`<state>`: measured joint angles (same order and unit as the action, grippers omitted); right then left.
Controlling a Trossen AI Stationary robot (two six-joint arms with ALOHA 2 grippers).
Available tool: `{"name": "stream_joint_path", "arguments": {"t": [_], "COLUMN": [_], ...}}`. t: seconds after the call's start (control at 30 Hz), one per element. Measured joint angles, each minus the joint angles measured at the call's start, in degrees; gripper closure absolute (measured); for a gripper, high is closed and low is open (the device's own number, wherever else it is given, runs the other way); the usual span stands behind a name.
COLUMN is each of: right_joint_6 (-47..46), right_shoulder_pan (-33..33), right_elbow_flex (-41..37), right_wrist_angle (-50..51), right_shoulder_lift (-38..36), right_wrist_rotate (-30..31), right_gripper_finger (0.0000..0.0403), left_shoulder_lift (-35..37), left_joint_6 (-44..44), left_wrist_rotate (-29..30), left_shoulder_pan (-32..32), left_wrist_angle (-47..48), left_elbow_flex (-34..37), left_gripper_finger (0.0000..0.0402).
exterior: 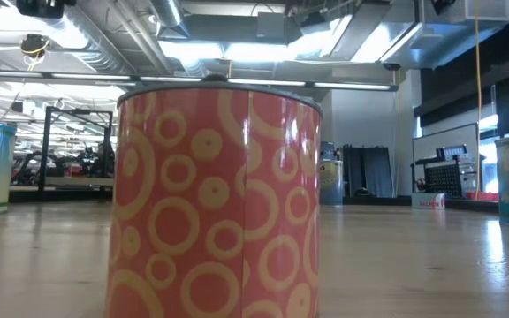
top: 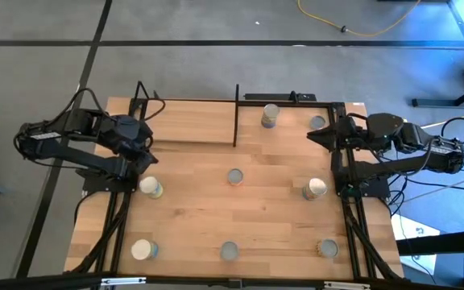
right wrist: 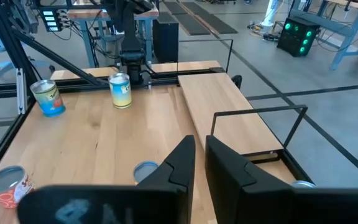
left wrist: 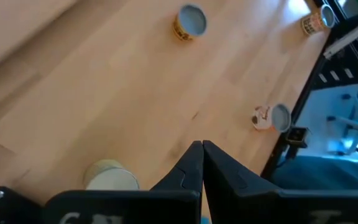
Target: Pick and place cans onto a shelf
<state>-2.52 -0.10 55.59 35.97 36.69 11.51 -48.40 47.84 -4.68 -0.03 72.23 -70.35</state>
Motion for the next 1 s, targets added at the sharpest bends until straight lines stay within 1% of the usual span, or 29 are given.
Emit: {"name": "stream_joint_path", "arguments": {"t": [0.37,0.53,0.63,0.83,0.93,1.0], "right_joint_6": [0.0,0.0,0.0,0.05,0.1,0.16], "right_shoulder_pan": [0.0,0.0,0.0,0.0,0.0,0.0], "right_elbow_flex": [0.0,0.0,0.0,0.0,0.0,0.0], "right_wrist_angle": [-0.02,-0.02,-0.02,-0.02,-0.03,-0.04], "right_shoulder_lift": [-0.04,-0.04,-0.04,-0.04,-0.04,-0.04], "right_wrist_rotate": [-0.11,-0.11,-0.11,-0.11,-0.11,-0.11], "right_gripper_finger": [0.0361,0.0361,0.0361,0.0361,0.0361,0.0361], "left_shoulder_lift": [-0.38,-0.4,-0.42,-0.4,-0.4,-0.42], "left_joint_6": [2.89,5.16,7.84,13.08,16.31,18.82], "left_wrist_rotate": [-3.62,-4.3,-3.61,-4.32,-5.98,-8.2], "left_shoulder_pan": [0.0,0.0,-0.02,-0.02,0.0,-0.01], "left_wrist_angle": [3.64,4.43,4.36,4.46,4.46,4.47], "left_elbow_flex": [0.26,1.47,2.07,3.16,4.5,5.97], "left_gripper_finger": [0.0401,0.0401,0.0399,0.038,0.0365,0.0355]}}
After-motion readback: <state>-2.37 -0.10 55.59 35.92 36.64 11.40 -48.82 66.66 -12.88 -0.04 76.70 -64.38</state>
